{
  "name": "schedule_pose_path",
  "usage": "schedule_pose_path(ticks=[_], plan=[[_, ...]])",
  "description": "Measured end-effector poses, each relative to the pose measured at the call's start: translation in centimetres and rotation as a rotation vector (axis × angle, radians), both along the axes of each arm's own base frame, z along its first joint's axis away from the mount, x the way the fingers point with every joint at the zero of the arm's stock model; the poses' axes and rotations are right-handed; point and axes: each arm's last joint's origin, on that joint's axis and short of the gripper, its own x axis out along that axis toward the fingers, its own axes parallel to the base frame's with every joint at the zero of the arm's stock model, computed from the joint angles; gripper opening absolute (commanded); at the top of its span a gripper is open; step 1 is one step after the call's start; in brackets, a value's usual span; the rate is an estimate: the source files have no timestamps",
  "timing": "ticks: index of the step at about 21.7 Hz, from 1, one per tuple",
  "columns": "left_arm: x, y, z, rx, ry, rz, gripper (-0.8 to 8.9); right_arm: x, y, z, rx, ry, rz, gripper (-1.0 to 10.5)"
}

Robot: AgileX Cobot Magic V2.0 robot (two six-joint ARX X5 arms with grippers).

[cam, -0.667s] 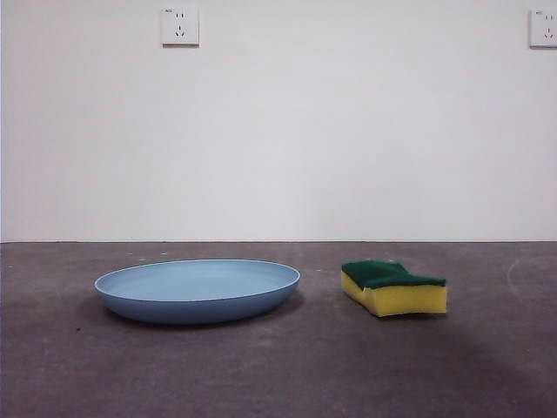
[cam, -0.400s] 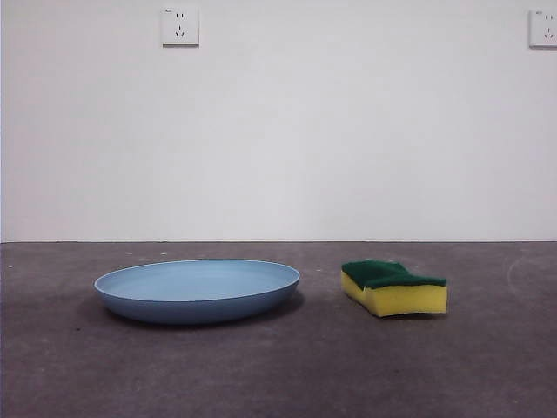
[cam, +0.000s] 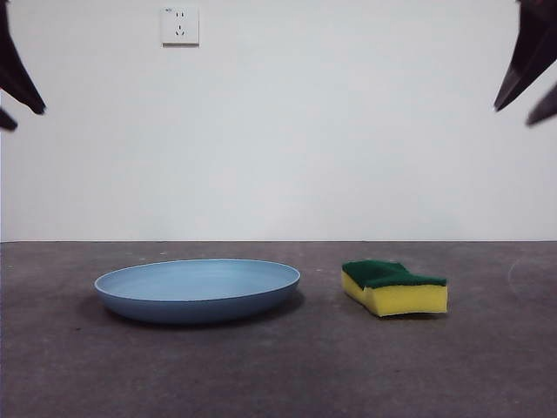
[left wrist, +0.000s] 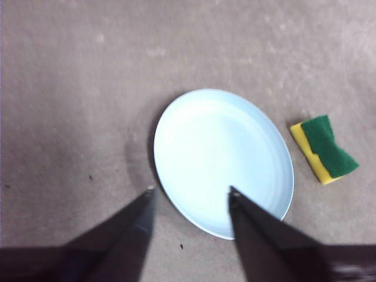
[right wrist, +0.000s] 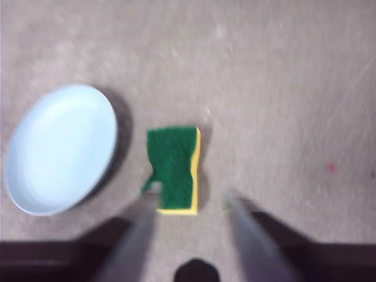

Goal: Pick up the plate,pick up the cloth,clean the plate with the cloth

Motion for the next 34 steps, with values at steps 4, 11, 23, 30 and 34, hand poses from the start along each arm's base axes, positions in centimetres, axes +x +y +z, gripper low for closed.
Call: schedule_pose_path(ticks=[4, 11, 23, 30, 34], plan=[[2.4, -1.2, -1.9, -0.006, 0.047, -0.041, 3.2, 0.3, 0.1, -0.2, -0.003, 0.008, 0.008, 5.4], [8.1, -3.4, -8.3, 0.093, 0.222, -0.004, 3.19, 0.1, 1.4, -0.2, -0.003, 0.007, 0.065, 5.4], [11.6, -6.6, -12.6, 0.166, 0.266, -0.047, -0.07, -0.4, 3.2, -0.2, 0.017, 0.019, 0.127, 4.9], [10.5, -6.5, -9.0, 0.155, 0.186, -0.057, -0.07, 1.1, 5.2, -0.9, 0.011, 0.013, 0.193, 4.0], [7.4, -5.8, -2.9, 0.159, 0.021, -0.047, -0.07, 3.7, 7.9, -3.2, -0.146, 0.089, 0.208, 4.0]])
